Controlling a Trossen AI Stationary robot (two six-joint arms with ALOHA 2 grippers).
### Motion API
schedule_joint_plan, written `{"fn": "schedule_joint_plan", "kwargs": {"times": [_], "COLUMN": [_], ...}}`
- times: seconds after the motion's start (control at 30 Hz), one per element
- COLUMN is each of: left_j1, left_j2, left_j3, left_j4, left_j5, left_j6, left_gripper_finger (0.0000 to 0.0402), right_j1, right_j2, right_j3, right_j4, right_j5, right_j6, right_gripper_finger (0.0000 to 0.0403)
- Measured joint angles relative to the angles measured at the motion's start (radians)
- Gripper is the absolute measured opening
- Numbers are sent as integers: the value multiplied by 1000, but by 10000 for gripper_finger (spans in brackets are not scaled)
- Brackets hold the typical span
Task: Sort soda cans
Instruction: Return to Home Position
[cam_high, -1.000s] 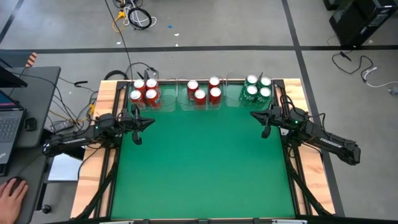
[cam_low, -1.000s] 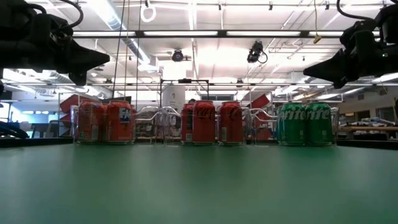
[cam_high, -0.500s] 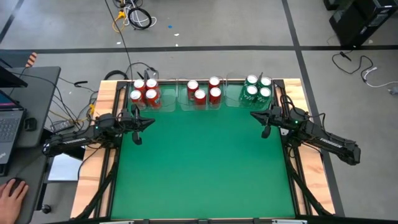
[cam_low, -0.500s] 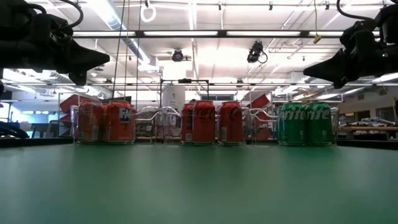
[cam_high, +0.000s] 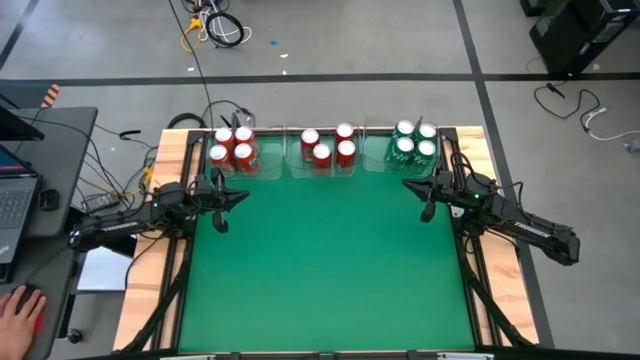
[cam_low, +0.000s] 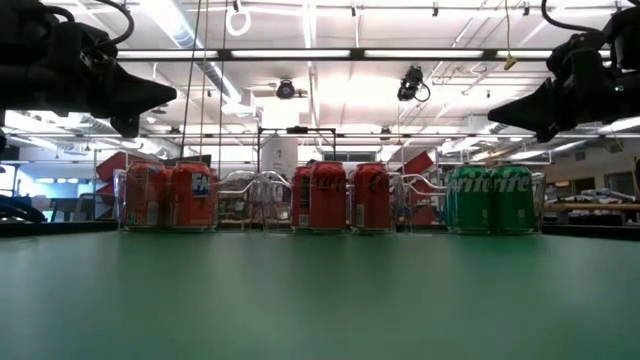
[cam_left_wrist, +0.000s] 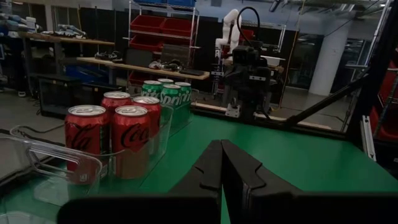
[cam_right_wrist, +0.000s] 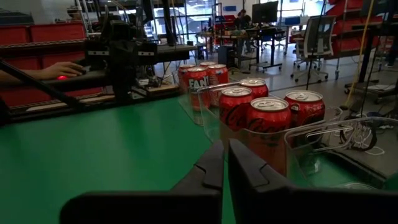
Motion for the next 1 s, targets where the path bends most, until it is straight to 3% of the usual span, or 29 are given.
{"fn": "schedule_joint_plan", "kwargs": {"times": [1.0], "left_j1": [0], "left_j2": [0], "left_j3": [0], "left_j4": [0], "left_j5": [0], "left_j6": [0], "left_gripper_finger": [8], "right_j1": [0], "right_j2": [0], "right_j3": [0], "right_j4": [0], "right_j5": [0], "right_j6": [0], "right_gripper_finger": [16]}}
